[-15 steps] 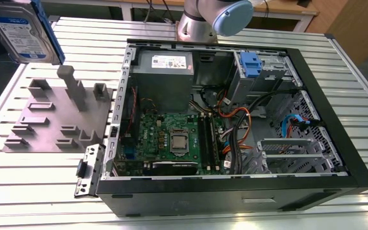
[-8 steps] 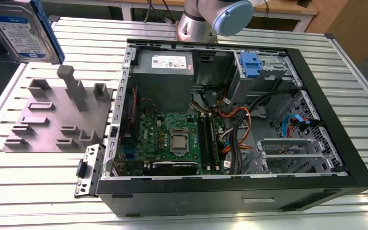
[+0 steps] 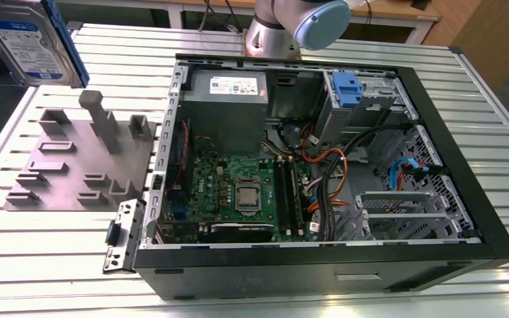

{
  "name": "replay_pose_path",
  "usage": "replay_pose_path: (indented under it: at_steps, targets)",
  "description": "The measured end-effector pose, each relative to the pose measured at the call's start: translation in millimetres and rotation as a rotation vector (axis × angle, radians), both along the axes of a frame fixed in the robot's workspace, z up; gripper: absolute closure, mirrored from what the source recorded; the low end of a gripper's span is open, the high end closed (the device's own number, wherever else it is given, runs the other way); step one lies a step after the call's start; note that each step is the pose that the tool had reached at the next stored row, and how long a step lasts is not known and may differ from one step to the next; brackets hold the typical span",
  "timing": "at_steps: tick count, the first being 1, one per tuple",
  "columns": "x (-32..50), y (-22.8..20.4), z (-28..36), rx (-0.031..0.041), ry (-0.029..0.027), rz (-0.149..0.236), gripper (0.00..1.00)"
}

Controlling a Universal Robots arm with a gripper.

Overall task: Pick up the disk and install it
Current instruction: 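Pick up the disk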

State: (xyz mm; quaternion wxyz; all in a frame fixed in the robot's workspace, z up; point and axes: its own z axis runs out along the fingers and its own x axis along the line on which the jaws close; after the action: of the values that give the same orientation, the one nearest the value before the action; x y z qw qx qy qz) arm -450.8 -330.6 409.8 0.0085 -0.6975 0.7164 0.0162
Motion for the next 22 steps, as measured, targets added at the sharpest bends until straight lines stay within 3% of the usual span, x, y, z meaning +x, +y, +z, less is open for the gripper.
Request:
replay_pose_path:
  at_steps: [22]
  targets:
    - [0.0,0.0,5.4,0.0000,0.0000,0.000,0.63]
